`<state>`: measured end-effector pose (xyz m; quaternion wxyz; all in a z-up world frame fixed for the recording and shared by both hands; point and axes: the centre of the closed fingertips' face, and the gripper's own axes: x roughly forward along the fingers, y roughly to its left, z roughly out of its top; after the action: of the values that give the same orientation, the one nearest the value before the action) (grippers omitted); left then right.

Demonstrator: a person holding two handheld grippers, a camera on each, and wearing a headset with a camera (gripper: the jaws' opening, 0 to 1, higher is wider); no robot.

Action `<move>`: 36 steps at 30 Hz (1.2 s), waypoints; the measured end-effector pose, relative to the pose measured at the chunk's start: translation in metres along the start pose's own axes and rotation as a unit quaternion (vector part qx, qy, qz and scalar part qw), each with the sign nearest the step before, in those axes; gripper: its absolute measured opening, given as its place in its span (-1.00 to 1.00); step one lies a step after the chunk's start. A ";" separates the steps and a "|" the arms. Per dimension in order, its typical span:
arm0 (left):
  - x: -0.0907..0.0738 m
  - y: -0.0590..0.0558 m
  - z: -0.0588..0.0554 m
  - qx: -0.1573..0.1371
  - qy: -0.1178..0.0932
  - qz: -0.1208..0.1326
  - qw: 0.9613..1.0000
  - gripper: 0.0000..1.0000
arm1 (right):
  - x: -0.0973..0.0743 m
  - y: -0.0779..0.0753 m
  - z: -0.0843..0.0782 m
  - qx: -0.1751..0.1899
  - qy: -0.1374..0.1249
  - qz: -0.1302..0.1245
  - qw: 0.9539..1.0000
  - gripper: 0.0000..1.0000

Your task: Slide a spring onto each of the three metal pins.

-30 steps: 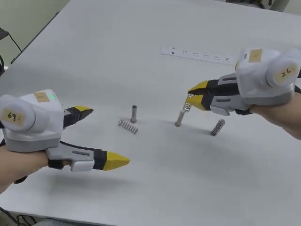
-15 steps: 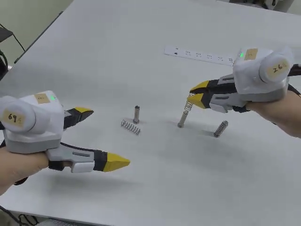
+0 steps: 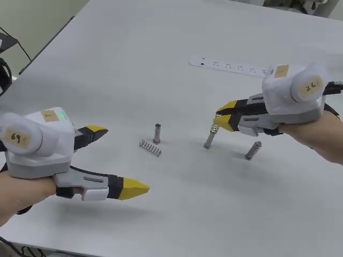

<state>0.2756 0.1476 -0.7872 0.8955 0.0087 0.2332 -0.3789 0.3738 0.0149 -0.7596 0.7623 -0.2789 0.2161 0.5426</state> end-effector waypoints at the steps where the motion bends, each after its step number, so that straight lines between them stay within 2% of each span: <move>1: 0.000 0.000 -0.001 0.001 0.001 0.000 1.000 0.96 | 0.001 0.001 -0.001 -0.002 0.002 0.000 1.000 -0.85; 7: -0.001 0.000 -0.003 0.000 0.003 0.000 1.000 0.96 | 0.007 0.004 -0.012 0.005 0.013 0.004 1.000 -0.85; 12: -0.001 0.001 -0.006 -0.004 0.006 0.002 1.000 0.96 | 0.016 0.011 -0.025 0.007 0.032 0.014 0.999 -0.85; 20: 0.000 0.001 -0.005 -0.005 0.004 0.002 1.000 0.96 | 0.025 0.022 -0.044 0.014 0.059 0.026 0.998 -0.85; 21: -0.001 0.001 -0.005 -0.005 0.004 0.002 1.000 0.96 | 0.025 0.021 -0.039 0.018 0.044 0.021 0.999 -0.85; 22: -0.001 0.001 -0.005 -0.006 0.005 0.003 1.000 0.96 | 0.025 0.021 -0.041 0.021 0.051 0.022 0.998 -0.85; 27: 0.001 0.000 -0.007 -0.006 0.007 0.002 1.000 0.96 | 0.027 0.020 -0.040 0.016 0.052 0.022 0.998 -0.84; 36: 0.002 -0.004 -0.002 -0.004 0.002 -0.002 1.000 0.96 | 0.028 0.020 -0.039 0.023 0.055 0.021 0.998 -0.81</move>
<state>0.2734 0.1441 -0.7897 0.8941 0.0052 0.2371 -0.3799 0.3624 0.0142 -0.8107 0.7439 -0.2862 0.2760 0.5371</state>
